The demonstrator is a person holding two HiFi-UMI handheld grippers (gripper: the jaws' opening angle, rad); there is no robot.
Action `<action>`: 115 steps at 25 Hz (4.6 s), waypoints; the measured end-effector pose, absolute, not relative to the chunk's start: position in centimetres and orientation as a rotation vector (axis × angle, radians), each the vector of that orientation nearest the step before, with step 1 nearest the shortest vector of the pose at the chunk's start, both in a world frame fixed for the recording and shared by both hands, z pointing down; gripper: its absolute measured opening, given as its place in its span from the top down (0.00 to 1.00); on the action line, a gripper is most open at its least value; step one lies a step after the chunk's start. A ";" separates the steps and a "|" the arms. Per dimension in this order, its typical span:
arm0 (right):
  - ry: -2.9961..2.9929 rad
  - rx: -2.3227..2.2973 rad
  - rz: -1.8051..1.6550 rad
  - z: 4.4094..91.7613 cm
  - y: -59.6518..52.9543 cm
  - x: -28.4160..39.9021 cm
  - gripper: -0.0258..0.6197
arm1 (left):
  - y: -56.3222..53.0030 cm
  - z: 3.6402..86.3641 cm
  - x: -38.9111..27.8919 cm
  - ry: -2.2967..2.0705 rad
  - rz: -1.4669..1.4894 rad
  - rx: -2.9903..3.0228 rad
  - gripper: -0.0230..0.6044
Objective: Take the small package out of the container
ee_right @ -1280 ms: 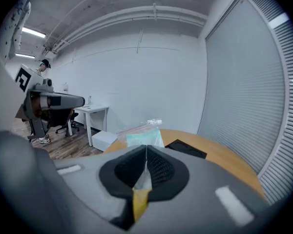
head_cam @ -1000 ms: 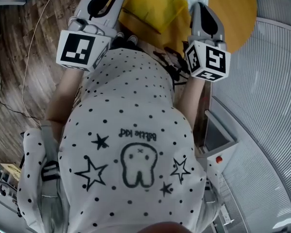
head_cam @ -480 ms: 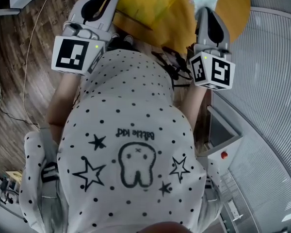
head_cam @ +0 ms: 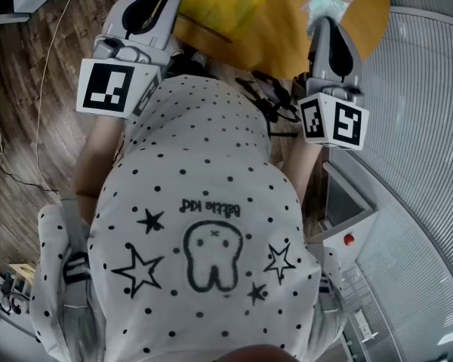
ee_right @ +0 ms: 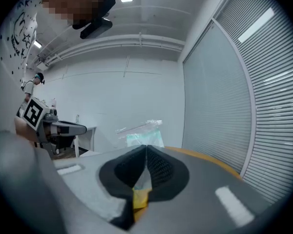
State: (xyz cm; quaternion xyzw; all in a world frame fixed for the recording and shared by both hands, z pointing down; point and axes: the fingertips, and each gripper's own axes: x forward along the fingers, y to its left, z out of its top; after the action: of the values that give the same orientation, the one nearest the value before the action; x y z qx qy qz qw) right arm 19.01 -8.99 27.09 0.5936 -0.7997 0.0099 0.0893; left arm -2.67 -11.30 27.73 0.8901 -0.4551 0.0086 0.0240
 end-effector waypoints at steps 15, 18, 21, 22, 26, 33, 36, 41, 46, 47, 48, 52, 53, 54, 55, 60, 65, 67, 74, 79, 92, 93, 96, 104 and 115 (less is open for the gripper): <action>-2.373 1.816 0.086 27.9 -6.0 20.1 0.96 | -10.6 28.3 -2.4 -1.394 0.060 2.778 0.95; -2.356 1.837 0.090 28.3 -5.0 20.4 0.96 | -10.6 28.9 -2.0 -1.375 0.054 2.777 0.95; -2.327 1.869 0.105 28.8 -4.1 20.5 0.96 | -10.9 29.0 -1.8 -1.349 0.040 2.783 0.95; -2.317 1.876 0.114 28.9 -3.8 20.5 0.96 | -11.0 28.9 -1.7 -1.339 0.034 2.787 0.95; -2.283 1.909 0.151 29.3 -2.4 20.5 0.96 | -11.0 28.3 -1.0 -1.291 0.018 2.807 0.95; -2.249 1.973 0.221 30.0 -0.4 21.0 0.96 | -10.5 27.9 -0.3 -1.242 0.042 2.834 0.95; -2.245 1.980 0.262 30.6 0.1 20.8 0.96 | -10.6 28.0 -0.4 -1.240 0.071 2.829 0.95; -2.224 1.982 0.322 31.5 1.0 20.2 0.96 | -10.5 28.4 -0.3 -1.199 0.118 2.843 0.95; -2.200 2.003 0.339 31.7 1.4 20.3 0.96 | -10.4 28.7 0.2 -1.165 0.133 2.842 0.95; -2.197 2.006 0.338 31.8 1.4 20.3 0.96 | -10.4 28.7 0.3 -1.156 0.133 2.843 0.95; -2.195 2.009 0.336 31.8 1.4 20.4 0.96 | -10.3 28.8 0.4 -1.149 0.135 2.845 0.95; -2.196 2.023 0.337 31.7 1.2 20.5 0.96 | -10.4 28.8 0.5 -1.134 0.146 2.852 0.95; -2.196 2.026 0.340 31.7 1.3 20.5 0.96 | -10.4 28.8 0.5 -1.134 0.149 2.853 0.95; -2.194 2.029 0.345 31.8 1.4 20.5 0.96 | -10.4 28.9 0.4 -1.134 0.148 2.854 0.95; -2.190 2.030 0.351 31.9 1.5 20.5 0.96 | -10.4 29.0 0.5 -1.132 0.145 2.855 0.95; -2.186 2.018 0.370 32.2 1.8 20.3 0.96 | -10.1 29.4 0.4 -1.129 0.140 2.849 0.95; -2.187 2.007 0.361 32.0 1.6 20.2 0.96 | -10.6 29.2 -0.5 -1.170 0.139 2.833 0.95; -2.191 2.000 0.355 31.9 1.5 20.3 0.96 | -10.7 28.8 -0.5 -1.176 0.139 2.835 0.95; -2.175 2.000 0.365 32.2 1.5 20.7 0.96 | -10.6 28.5 0.1 -1.146 0.141 2.858 0.95; -2.183 1.992 0.372 32.2 1.3 20.5 0.96 | -10.8 28.4 -0.1 -1.166 0.131 2.843 0.95; -2.193 1.990 0.383 32.1 1.3 20.3 0.96 | -10.8 28.4 0.1 -1.156 0.134 2.843 0.95; -2.192 1.991 0.384 32.0 1.3 20.3 0.96 | -10.8 28.4 0.1 -1.155 0.133 2.843 0.95; -2.192 1.994 0.384 32.0 1.3 20.3 0.96 | -10.8 28.3 0.2 -1.150 0.135 2.844 0.95; -2.189 1.974 0.373 32.0 1.0 20.4 0.96 | -11.0 28.3 0.1 -1.166 0.122 2.836 0.95; -2.180 1.971 0.361 31.8 0.9 20.7 0.96 | -11.0 28.2 0.1 -1.168 0.116 2.838 0.95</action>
State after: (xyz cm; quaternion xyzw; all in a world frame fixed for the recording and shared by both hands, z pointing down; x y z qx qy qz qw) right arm 20.70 0.91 31.84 0.6629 -0.7333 0.1213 0.0902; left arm 0.12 -11.03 28.21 0.9235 -0.3802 0.0378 0.0351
